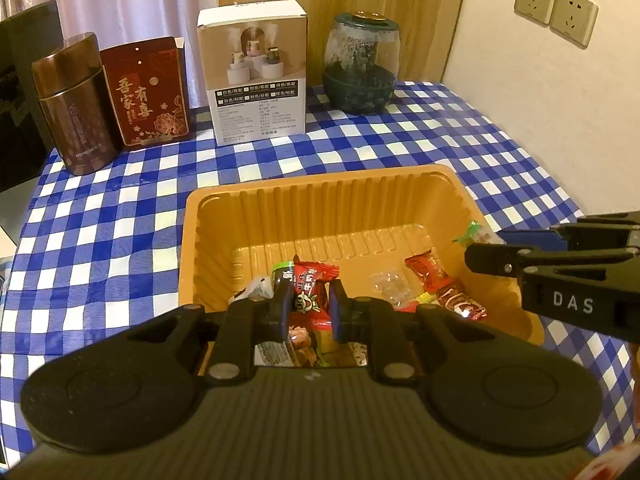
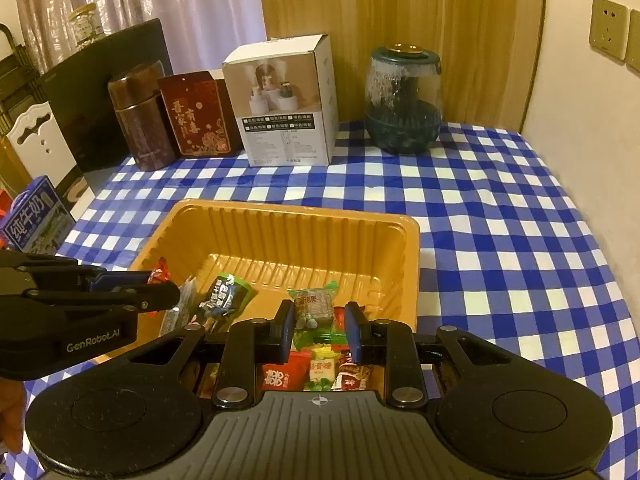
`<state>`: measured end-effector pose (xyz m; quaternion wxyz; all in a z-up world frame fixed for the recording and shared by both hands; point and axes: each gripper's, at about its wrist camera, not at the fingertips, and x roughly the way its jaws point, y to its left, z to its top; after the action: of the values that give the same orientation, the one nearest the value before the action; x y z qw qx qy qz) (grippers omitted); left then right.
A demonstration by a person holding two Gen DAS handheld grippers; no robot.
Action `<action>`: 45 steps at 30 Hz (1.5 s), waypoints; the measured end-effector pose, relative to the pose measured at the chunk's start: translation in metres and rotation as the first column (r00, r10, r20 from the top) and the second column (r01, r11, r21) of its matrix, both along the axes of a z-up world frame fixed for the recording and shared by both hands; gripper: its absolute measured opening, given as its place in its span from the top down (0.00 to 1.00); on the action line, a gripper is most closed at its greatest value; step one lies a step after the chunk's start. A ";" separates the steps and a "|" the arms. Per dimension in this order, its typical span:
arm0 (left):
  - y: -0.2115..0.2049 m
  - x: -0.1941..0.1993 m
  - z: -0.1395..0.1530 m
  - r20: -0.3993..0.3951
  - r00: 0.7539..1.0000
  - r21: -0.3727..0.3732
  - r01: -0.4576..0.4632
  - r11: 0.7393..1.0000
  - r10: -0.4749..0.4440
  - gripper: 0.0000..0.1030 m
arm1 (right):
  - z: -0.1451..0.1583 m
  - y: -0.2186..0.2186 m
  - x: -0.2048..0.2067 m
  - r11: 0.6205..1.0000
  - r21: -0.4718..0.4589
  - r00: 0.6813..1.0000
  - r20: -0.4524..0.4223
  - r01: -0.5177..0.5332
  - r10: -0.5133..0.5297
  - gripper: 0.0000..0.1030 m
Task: Organize snacks
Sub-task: 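Lower both grippers into the tray and open them to release the candies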
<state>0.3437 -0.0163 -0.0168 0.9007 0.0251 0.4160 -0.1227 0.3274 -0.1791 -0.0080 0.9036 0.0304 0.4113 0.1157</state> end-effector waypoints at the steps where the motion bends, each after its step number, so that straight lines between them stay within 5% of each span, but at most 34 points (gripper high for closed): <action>1: 0.000 0.001 -0.001 -0.001 1.000 0.000 -0.002 1.000 0.002 0.83 | -0.001 0.000 0.001 1.000 0.000 1.000 -0.003 0.001 -0.001 0.73; 45: 0.016 0.001 -0.005 0.014 0.999 0.015 -0.031 0.999 0.031 0.75 | -0.001 0.003 0.006 1.000 0.023 1.000 0.002 -0.002 0.002 0.73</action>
<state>0.3446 -0.0002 -0.0219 0.9051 0.0263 0.4112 -0.1053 0.3329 -0.1762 -0.0089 0.9035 0.0403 0.4089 0.1216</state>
